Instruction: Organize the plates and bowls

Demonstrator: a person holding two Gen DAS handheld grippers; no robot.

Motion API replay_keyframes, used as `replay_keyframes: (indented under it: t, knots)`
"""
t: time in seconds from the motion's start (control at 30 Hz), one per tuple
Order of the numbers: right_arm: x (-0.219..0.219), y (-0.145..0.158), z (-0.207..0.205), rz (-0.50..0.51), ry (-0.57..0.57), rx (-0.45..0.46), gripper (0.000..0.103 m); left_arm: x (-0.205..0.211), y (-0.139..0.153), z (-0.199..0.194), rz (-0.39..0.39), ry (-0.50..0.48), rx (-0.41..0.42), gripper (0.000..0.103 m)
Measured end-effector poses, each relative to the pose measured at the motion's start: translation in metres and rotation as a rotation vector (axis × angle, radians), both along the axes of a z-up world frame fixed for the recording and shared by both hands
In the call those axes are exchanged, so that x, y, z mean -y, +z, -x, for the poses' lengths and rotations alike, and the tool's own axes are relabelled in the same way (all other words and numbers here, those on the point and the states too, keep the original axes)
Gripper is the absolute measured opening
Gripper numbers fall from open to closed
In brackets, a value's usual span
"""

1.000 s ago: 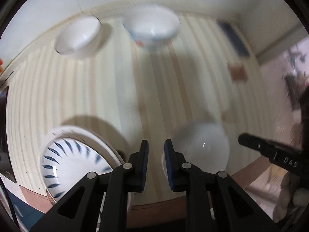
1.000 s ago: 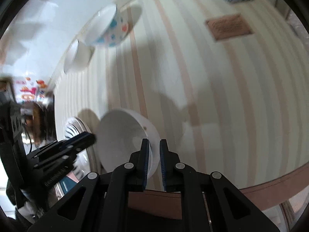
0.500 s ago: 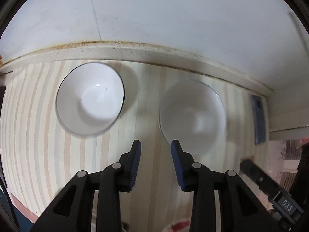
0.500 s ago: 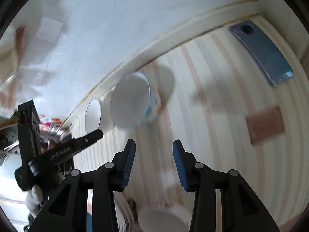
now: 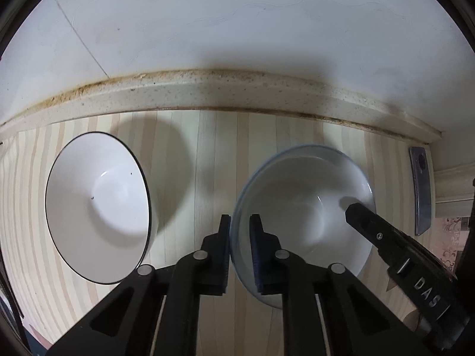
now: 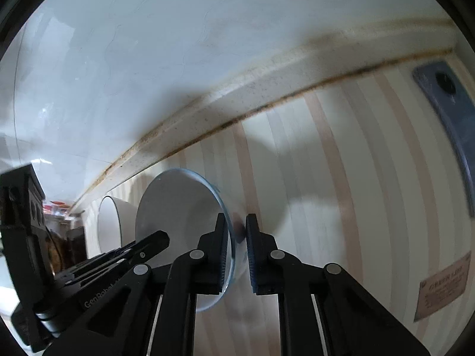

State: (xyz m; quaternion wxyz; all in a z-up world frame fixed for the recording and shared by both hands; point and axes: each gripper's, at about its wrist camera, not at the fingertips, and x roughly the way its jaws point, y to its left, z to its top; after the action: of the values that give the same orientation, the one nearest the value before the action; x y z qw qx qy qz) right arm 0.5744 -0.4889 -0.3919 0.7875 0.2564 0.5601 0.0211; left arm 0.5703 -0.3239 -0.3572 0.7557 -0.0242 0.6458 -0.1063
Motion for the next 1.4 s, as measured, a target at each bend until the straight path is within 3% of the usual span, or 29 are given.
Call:
replay_keyframes:
  t: [0.2, 0.43, 0.93, 1.17, 1.4]
  knots:
    - [-0.004, 0.004, 0.005, 0.017, 0.017, -0.001, 0.012, 0.001, 0.007, 0.004, 0.009, -0.009, 0.007, 0.010]
    - [-0.003, 0.031, 0.034, 0.011, 0.024, 0.016, 0.011, -0.003, 0.040, 0.036, 0.038, -0.045, 0.030, 0.010]
    - [-0.003, 0.089, 0.170, 0.002, 0.032, 0.025, 0.011, -0.007, 0.088, 0.143, 0.050, -0.192, 0.047, 0.010]
    - [0.000, 0.089, 0.229, -0.014, 0.012, -0.003, 0.011, -0.003, 0.085, 0.183, 0.054, -0.244, -0.005, 0.010]
    - [-0.002, 0.066, 0.260, -0.037, -0.006, -0.065, 0.011, -0.001, 0.068, 0.214, 0.016, -0.295, -0.057, 0.010]
